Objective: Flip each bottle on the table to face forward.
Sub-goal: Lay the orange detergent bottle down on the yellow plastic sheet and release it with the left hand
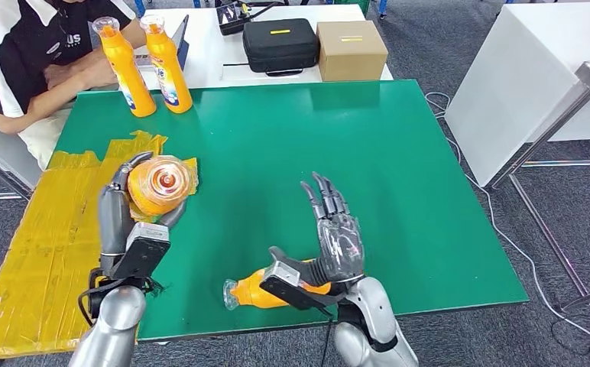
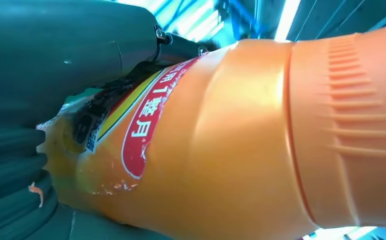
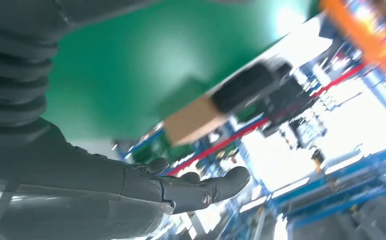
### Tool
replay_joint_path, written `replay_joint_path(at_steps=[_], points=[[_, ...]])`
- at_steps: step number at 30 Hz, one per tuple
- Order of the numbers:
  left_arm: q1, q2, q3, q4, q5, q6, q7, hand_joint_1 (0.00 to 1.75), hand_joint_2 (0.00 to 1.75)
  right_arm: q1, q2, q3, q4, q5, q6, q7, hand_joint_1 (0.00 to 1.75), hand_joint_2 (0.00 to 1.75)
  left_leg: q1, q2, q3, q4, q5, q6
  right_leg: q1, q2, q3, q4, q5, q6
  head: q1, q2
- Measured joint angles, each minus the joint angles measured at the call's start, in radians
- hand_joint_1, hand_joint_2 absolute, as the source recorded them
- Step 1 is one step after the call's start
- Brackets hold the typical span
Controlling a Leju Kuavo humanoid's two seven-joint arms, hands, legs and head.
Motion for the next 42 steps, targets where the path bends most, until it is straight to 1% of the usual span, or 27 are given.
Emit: replay_joint_path(at_steps=[3,5,7,9,11,12,14,16,17,18,19,21,23,26,30,33,37,42], points=[[-0.015,0.01,0.026,-0.022,-0.083,0.007,0.037,1.75,1.75,0.023,-0.006,-0.042,-0.062,0.025,0.003,0.018,0.0,0.0,0.0,0.0,0.0,0.0,0.0,0.0,0.0,0.0,0.0,0.0,0.0,0.0,0.0,0.0],[-0.035,0.014,0.034,-0.023,-0.176,0.03,0.072,1.75,1.75,0.025,-0.009,-0.068,-0.091,0.027,0.01,0.021,0.0,0.0,0.0,0.0,0.0,0.0,0.0,0.0,-0.001,0.0,0.0,0.0,0.001,0.0,0.0,0.0],[-0.061,0.017,0.037,-0.014,-0.337,0.068,0.131,1.75,1.75,0.024,-0.01,-0.09,-0.115,0.029,0.016,0.021,0.0,0.0,-0.001,0.0,0.001,0.0,0.0,0.0,-0.001,0.0,0.001,0.0,0.001,0.001,0.0,0.0],[-0.092,0.02,0.034,0.017,-0.557,0.099,0.214,1.75,1.75,0.024,-0.01,-0.105,-0.138,0.038,0.019,0.021,0.0,0.0,-0.001,0.0,0.001,0.0,0.0,0.0,-0.001,0.0,0.001,0.0,0.001,0.001,0.0,0.0],[-0.124,0.022,0.024,0.068,-0.758,0.091,0.297,1.75,1.75,0.024,-0.01,-0.113,-0.157,0.052,0.019,0.021,0.0,0.0,-0.001,0.0,0.001,0.001,0.001,0.0,-0.001,0.0,0.001,0.0,0.001,0.001,0.0,0.0],[-0.139,0.024,0.014,0.097,-0.822,0.072,0.334,1.75,1.75,0.024,-0.01,-0.114,-0.165,0.059,0.019,0.022,0.0,0.0,-0.001,0.0,0.002,0.001,0.001,0.0,-0.001,0.0,0.001,0.0,0.001,0.001,0.0,0.0],[-0.177,0.036,-0.035,0.167,-0.881,0.008,0.442,1.75,1.75,0.024,-0.01,-0.118,-0.176,0.075,0.02,0.023,0.0,0.0,-0.001,0.0,0.002,0.001,0.001,0.0,-0.001,0.0,0.0,0.0,0.001,0.001,0.0,0.0],[-0.231,0.055,-0.139,0.263,-0.892,-0.064,0.582,1.75,1.75,0.024,-0.009,-0.121,-0.184,0.095,0.026,0.025,0.0,0.0,-0.001,0.0,0.002,0.001,0.001,0.0,-0.001,0.0,0.0,0.0,0.001,0.001,0.0,0.0],[-0.258,0.061,-0.202,0.321,-0.894,-0.088,0.627,1.75,1.75,0.024,-0.006,-0.122,-0.187,0.104,0.031,0.026,0.0,0.0,-0.001,0.0,0.001,0.001,0.001,0.0,-0.001,0.0,0.001,0.0,0.001,0.001,0.0,0.0],[-0.28,0.063,-0.261,0.381,-0.895,-0.101,0.648,1.75,1.75,0.023,-0.003,-0.123,-0.191,0.114,0.037,0.027,0.0,0.0,-0.001,0.0,0.001,0.001,0.001,0.0,-0.001,0.0,0.001,0.0,0.001,0.001,0.0,0.0],[-0.296,0.061,-0.311,0.438,-0.895,-0.107,0.649,1.75,1.75,0.021,0.001,-0.123,-0.195,0.123,0.045,0.028,0.0,0.0,-0.001,0.0,0.001,0.001,0.001,0.0,-0.001,0.0,0.001,0.0,0.001,0.001,0.0,0.0],[-0.32,0.048,-0.375,0.54,-0.895,-0.115,0.633,1.75,1.75,0.019,0.009,-0.124,-0.203,0.141,0.067,0.03,0.0,0.0,-0.001,0.003,0.001,0.001,0.0,0.0,-0.001,0.003,0.001,0.0,0.001,0.001,0.0,0.0],[-0.342,0.034,-0.406,0.627,-0.895,-0.122,0.618,1.75,1.75,0.018,0.017,-0.124,-0.209,0.156,0.088,0.031,0.0,0.0,-0.001,0.004,0.001,0.001,0.0,0.0,-0.001,0.004,0.0,0.0,0.001,0.001,0.0,0.0],[-0.368,0.018,-0.425,0.724,-0.895,-0.123,0.604,1.75,1.75,0.017,0.026,-0.124,-0.216,0.169,0.104,0.036,0.0,0.0,-0.001,0.003,0.001,0.001,0.0,0.0,-0.001,0.003,0.0,0.0,0.001,0.001,0.0,0.0],[-0.392,0.006,-0.438,0.801,-0.895,-0.122,0.599,1.75,1.75,0.016,0.033,-0.124,-0.22,0.172,0.105,0.04,0.0,1.75,-0.001,0.002,0.001,0.001,0.0,0.0,0.0,0.003,0.0,0.0,0.001,0.001,0.0,0.0],[-0.406,0.002,-0.445,0.837,-0.895,-0.128,0.611,1.75,1.75,0.016,0.034,-0.124,-0.222,0.173,0.107,0.04,0.0,1.75,-0.001,0.002,0.001,0.001,0.0,0.0,0.0,0.003,0.0,0.0,0.001,0.001,0.0,0.0],[-0.425,0.003,-0.457,0.882,-0.895,-0.136,0.65,1.75,1.75,0.015,0.035,-0.124,-0.225,0.17,0.123,0.039,0.0,1.75,-0.001,0.002,0.001,0.001,0.0,0.0,0.0,0.003,0.0,0.0,0.001,0.001,0.0,0.0],[-0.438,0.011,-0.449,0.912,-0.895,-0.141,0.689,1.75,1.75,0.009,0.039,-0.125,-0.223,0.165,0.128,0.031,0.0,1.75,-0.001,0.002,0.0,0.0,0.0,0.0,0.0,0.003,0.001,0.001,0.001,0.001,0.0,0.0]])
